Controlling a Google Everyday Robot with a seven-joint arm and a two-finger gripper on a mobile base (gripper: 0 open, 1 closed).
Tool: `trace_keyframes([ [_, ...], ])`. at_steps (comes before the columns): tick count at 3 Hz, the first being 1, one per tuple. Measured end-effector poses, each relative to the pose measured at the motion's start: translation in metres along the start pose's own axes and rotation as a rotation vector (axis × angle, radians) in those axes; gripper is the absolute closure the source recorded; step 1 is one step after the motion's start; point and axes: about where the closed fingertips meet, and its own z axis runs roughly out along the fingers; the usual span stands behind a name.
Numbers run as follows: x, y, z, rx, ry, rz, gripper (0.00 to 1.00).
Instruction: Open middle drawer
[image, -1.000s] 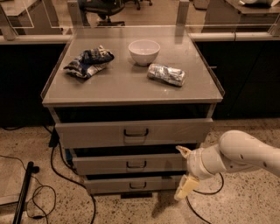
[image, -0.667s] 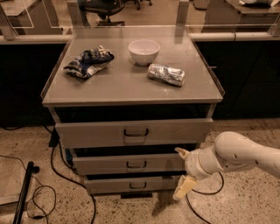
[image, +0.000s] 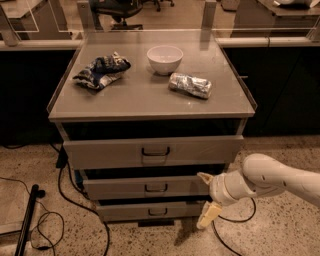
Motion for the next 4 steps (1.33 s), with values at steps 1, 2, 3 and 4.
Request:
trace_keyframes([
  [1,0.009,-0.012,0.015,-0.011,-0.082,-0.006,0.00],
  [2,0.010,-0.022,0.021,0.006,-0.155,-0.031,0.00],
  [3,0.015,-0.034,0.032,0.017,-0.166,-0.043,0.00],
  [4,0.024,-0.044,0.049,0.007,-0.143,-0.042,0.00],
])
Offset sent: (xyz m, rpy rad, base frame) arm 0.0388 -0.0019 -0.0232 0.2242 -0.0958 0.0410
